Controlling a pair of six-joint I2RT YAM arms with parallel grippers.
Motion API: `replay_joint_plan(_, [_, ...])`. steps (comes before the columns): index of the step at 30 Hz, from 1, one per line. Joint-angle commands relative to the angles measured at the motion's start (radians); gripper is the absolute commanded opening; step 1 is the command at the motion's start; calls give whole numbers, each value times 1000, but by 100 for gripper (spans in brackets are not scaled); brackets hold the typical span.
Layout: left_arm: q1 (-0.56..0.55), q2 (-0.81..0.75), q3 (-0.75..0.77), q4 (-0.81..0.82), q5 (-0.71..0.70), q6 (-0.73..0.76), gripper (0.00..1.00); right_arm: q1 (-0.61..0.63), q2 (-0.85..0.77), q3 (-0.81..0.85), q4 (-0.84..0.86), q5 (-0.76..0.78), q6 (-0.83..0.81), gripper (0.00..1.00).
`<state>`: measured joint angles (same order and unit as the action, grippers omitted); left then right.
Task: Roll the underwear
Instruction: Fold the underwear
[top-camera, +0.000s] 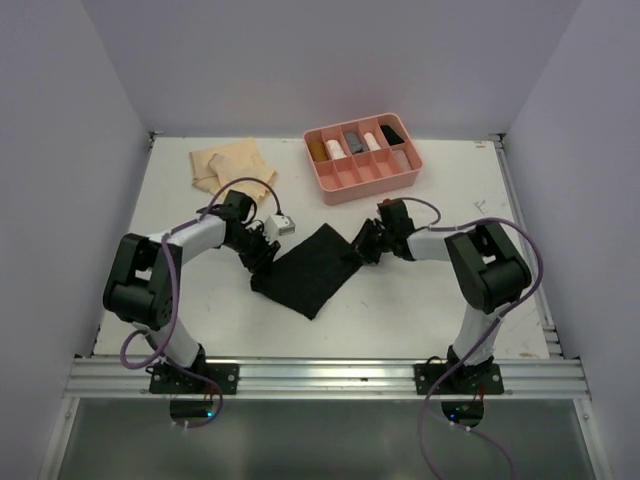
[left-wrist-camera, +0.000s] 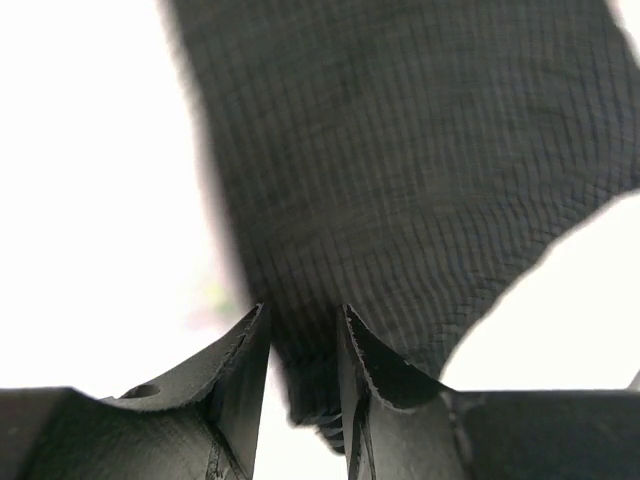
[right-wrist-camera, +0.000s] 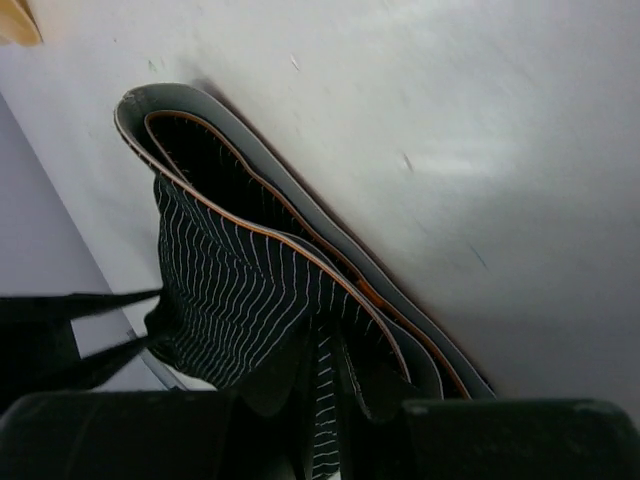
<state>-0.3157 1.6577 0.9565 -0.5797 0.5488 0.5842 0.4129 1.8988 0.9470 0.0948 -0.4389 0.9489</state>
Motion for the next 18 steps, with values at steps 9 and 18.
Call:
replay_joint_plan(9, [44,316,342,-6,74,-15,36,99,-452,-353,14,128,130,24])
replay_joint_plan(18, [49,188,398,-40,246,-6,41,113,-419,-48,-125,129,-99,36])
